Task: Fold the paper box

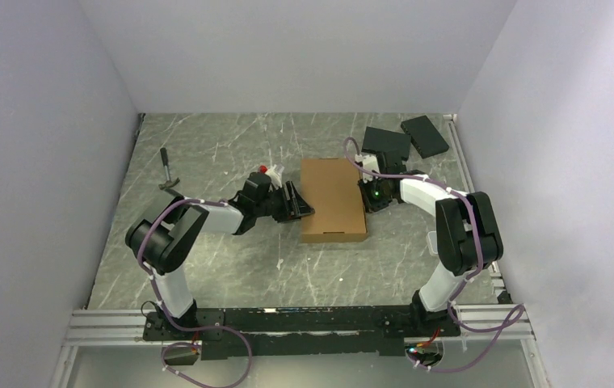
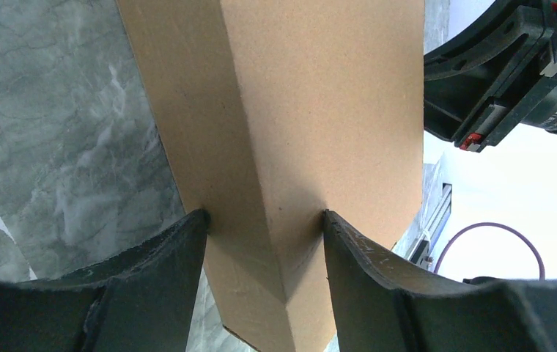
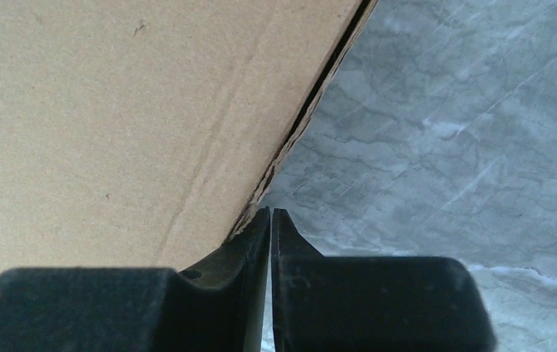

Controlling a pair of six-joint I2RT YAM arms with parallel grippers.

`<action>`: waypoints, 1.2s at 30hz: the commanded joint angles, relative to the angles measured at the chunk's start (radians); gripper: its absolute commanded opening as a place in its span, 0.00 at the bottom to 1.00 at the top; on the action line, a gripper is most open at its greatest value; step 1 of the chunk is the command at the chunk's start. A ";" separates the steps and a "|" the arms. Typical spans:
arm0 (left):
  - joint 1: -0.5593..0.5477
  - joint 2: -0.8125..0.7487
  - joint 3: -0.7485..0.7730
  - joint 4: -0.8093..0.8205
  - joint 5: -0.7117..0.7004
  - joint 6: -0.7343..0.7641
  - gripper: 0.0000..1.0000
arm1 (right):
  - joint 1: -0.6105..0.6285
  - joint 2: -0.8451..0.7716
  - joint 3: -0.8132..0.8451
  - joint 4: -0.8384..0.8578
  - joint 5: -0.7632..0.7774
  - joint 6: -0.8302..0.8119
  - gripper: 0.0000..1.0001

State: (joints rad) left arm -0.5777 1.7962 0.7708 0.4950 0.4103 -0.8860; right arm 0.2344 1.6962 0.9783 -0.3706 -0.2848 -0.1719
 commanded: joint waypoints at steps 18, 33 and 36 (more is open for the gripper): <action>-0.040 -0.005 0.045 -0.057 -0.076 -0.050 0.63 | -0.111 -0.004 0.064 -0.092 -0.169 -0.031 0.06; -0.047 0.000 0.044 -0.037 -0.078 -0.065 0.63 | -0.008 -0.006 0.077 -0.083 -0.038 -0.041 0.09; -0.045 -0.024 0.031 -0.043 -0.096 -0.055 0.63 | -0.120 -0.035 0.088 -0.103 -0.080 -0.037 0.13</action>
State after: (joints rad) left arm -0.6029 1.7958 0.7967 0.4511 0.3450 -0.9417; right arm 0.2001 1.6958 1.0241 -0.4553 -0.2840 -0.2161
